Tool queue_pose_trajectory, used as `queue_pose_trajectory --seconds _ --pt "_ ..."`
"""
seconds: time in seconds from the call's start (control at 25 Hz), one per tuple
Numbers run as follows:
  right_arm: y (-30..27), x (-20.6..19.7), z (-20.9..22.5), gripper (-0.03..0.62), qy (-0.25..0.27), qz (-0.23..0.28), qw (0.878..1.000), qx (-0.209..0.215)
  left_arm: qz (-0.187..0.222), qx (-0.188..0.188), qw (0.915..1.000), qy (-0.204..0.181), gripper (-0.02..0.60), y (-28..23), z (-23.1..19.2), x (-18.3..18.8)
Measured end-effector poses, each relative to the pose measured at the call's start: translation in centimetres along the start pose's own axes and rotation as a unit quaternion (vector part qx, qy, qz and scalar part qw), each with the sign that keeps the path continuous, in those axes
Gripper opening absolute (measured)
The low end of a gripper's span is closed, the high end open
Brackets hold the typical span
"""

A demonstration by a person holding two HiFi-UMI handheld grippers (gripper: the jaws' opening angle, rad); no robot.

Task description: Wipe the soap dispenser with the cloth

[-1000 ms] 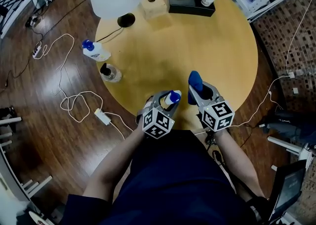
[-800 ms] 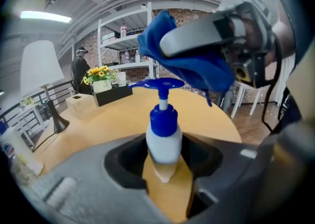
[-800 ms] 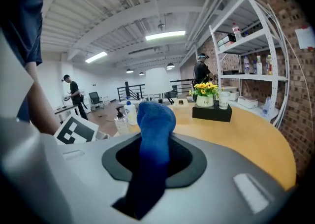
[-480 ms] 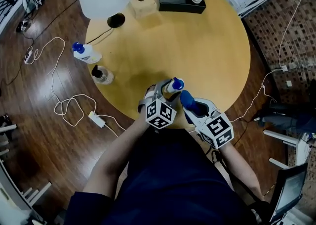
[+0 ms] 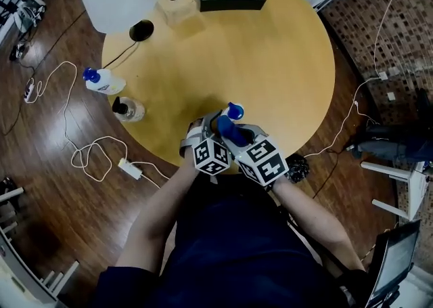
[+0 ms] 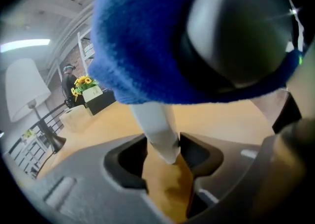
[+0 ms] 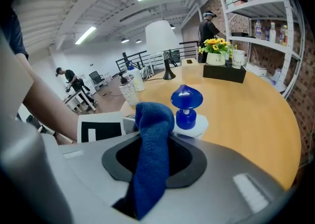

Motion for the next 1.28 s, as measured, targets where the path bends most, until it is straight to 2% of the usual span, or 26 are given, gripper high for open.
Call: queue_pose_trajectory --seconds 0.12,0.36,0.44,0.52,0.6,0.72,0.8,1.04,1.28 --pt "0.8 -0.6 0.9 0.101 -0.023 0.002 1.000 -0.013 0.007 -0.004 0.9999 0.008 0.201 -0.2 -0.1 0.2" --pt "3.0 -4.3 4.6 0.100 -0.092 -0.007 0.994 -0.051 0.001 -0.015 0.9995 0.026 0.192 -0.3 0.1 -0.2" --pt "3.6 -4.5 5.8 0.100 -0.094 0.004 0.994 -0.058 -0.003 -0.020 0.9993 0.030 0.192 -0.3 0.1 -0.3" --pt "3.9 -3.3 5.6 0.100 -0.053 0.027 0.997 -0.044 -0.009 -0.027 0.9993 0.026 0.192 -0.2 0.1 -0.4" --pt "3.6 -1.8 3.6 0.101 0.020 0.041 0.999 -0.011 -0.013 -0.028 0.9994 0.017 0.196 0.0 0.1 -0.5" --pt "2.0 -0.6 0.1 0.100 0.096 0.032 0.995 0.020 -0.004 -0.007 1.0000 -0.006 0.225 0.7 -0.4 0.0" --pt "1.1 -0.4 -0.7 0.100 0.091 0.031 0.995 0.029 0.002 0.002 0.9998 -0.019 0.255 0.7 -0.6 0.7" --pt "1.8 -2.0 3.2 0.101 0.064 0.019 0.998 0.010 0.010 -0.028 0.9993 -0.024 0.219 0.6 -0.3 1.2" --pt "2.6 -0.8 4.9 0.101 0.118 -0.003 0.993 0.020 0.011 -0.036 0.9992 -0.015 0.212 0.7 -0.1 1.5"
Point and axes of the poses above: the fingertips, and each gripper's own axes: y backward along the fingers, z to its right, x out of its top, the point moved 1 cm from there along y, backward along the fingers, and after that the axes turned 2 degrees about z, right-handed, at the moved point
